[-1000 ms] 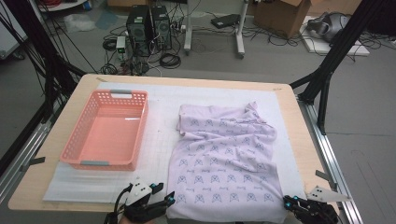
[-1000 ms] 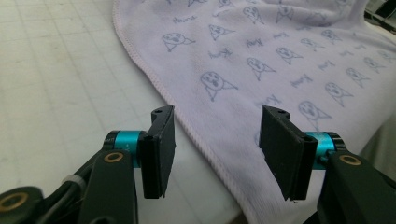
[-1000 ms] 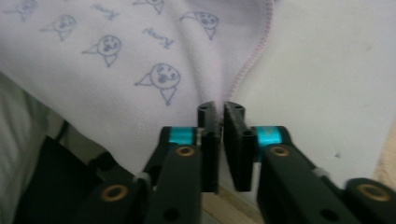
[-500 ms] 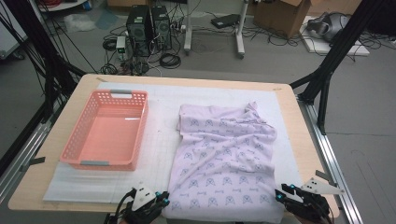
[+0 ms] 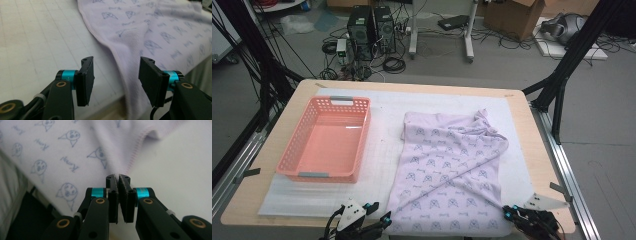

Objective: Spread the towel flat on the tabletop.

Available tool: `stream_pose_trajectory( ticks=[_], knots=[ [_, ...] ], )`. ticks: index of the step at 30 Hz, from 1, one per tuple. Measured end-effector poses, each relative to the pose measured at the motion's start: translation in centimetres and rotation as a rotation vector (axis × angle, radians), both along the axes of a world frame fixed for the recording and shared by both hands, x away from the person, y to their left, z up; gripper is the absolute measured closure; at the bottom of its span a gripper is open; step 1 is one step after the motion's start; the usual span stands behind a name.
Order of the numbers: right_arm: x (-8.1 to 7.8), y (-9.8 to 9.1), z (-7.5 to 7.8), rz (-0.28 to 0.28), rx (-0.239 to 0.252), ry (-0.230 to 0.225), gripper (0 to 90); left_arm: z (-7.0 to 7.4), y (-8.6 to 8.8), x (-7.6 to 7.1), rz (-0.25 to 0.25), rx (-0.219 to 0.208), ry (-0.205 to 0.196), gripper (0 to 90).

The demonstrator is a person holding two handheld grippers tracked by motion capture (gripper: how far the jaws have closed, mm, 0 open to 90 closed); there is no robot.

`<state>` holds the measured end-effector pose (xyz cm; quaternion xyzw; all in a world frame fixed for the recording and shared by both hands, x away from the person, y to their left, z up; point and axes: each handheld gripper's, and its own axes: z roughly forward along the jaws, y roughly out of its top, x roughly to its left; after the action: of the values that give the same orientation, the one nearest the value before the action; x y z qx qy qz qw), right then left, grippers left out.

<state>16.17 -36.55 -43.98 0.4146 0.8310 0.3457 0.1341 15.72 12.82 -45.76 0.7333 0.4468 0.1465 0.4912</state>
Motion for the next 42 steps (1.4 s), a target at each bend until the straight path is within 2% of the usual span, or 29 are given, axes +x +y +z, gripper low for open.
stream_pose_trajectory(
  ticks=[3, 6, 7, 9, 10, 11, 12, 13, 14, 15, 20, 21, 24, 26, 28, 29, 30, 31, 33, 36, 39, 40, 42],
  knots=[
    [-1.4, -1.7, 0.0, -0.001, 0.025, 0.017, 84.1, 0.1, -0.5, 1.2, -0.003, -0.016, 0.011, 45.1],
    [-1.5, -2.3, 0.2, -0.027, 0.089, -0.005, 71.8, 0.6, -1.5, 2.6, -0.018, -0.025, 0.020, 44.2],
    [-1.4, -2.4, 0.3, -0.048, 0.102, -0.021, 66.8, 0.6, -2.0, 2.9, -0.027, -0.016, 0.021, 44.2],
    [-1.0, -2.4, 0.4, -0.078, 0.118, -0.039, 64.4, 0.4, -3.0, 3.5, -0.043, 0.010, 0.044, 44.9],
    [-0.8, -2.3, 0.5, -0.091, 0.120, -0.042, 62.8, 0.2, -3.5, 3.6, -0.057, 0.026, 0.057, 47.6],
    [-0.5, -2.3, 0.4, -0.105, 0.123, -0.053, 62.3, -0.1, -4.0, 3.4, -0.071, 0.056, 0.035, 55.1],
    [-0.3, -2.2, 0.4, -0.110, 0.127, -0.057, 61.4, -0.2, -4.5, 3.0, -0.078, 0.104, -0.003, 62.5],
    [-0.1, -2.1, 0.4, -0.117, 0.129, -0.061, 61.1, -0.2, -4.7, 2.7, -0.078, 0.141, -0.026, 77.4],
    [0.1, -2.0, 0.5, -0.125, 0.130, -0.070, 61.0, -0.1, -4.6, 2.7, -0.074, 0.124, -0.007, 87.4],
    [0.3, -1.9, 0.5, -0.131, 0.134, -0.071, 61.0, 0.0, -4.3, 2.6, -0.072, 0.112, 0.012, 89.4],
    [1.7, -1.0, 0.3, -0.142, 0.134, -0.078, 60.2, 0.2, -1.3, 0.9, -0.021, 0.104, 0.039, 89.8],
    [2.1, -0.7, 0.3, -0.139, 0.126, -0.075, 59.8, 0.1, -0.6, 0.5, -0.018, 0.116, 0.044, 89.8],
    [3.4, 0.5, 0.0, -0.158, 0.086, -0.086, 55.4, 0.0, 0.5, -0.3, -0.017, 0.097, 0.024, 89.1],
    [4.3, 1.2, -0.2, -0.187, 0.056, -0.091, 53.9, 0.1, 0.4, -0.2, -0.019, 0.072, 0.004, 79.3],
    [5.0, 1.6, -0.7, -0.183, 0.027, -0.064, 60.5, 0.2, -0.1, 0.1, -0.025, 0.045, -0.010, 72.7],
    [5.0, 1.6, -0.8, -0.176, 0.022, -0.081, 69.5, 0.2, -0.3, 0.3, -0.024, 0.038, -0.016, 67.1],
    [5.0, 1.5, -0.7, -0.159, 0.044, -0.066, 81.1, 0.2, -0.6, 0.5, -0.028, 0.035, -0.016, 63.9],
    [4.8, 1.4, -0.7, -0.144, 0.060, -0.047, 84.9, 0.2, -0.8, 0.7, -0.031, 0.034, -0.020, 61.4],
    [4.3, 1.0, -0.5, -0.129, 0.051, -0.036, 86.2, 0.1, -1.1, 1.2, -0.024, 0.022, -0.023, 53.0],
    [2.8, -0.5, -0.2, -0.143, 0.023, -0.021, 86.4, 0.1, -1.5, 2.2, -0.026, 0.007, -0.008, 49.1],
    [1.5, -2.3, -0.2, -0.159, 0.042, -0.008, 86.0, 0.0, -2.2, 3.5, -0.026, 0.004, 0.018, 45.8],
    [1.3, -2.7, -0.2, -0.161, 0.054, -0.006, 83.9, -0.1, -2.6, 3.9, -0.030, 0.000, 0.036, 45.6],
    [1.2, -3.1, -0.3, -0.174, 0.076, -0.017, 73.5, -0.3, -3.5, 4.2, -0.050, -0.001, 0.057, 45.1]
  ],
)
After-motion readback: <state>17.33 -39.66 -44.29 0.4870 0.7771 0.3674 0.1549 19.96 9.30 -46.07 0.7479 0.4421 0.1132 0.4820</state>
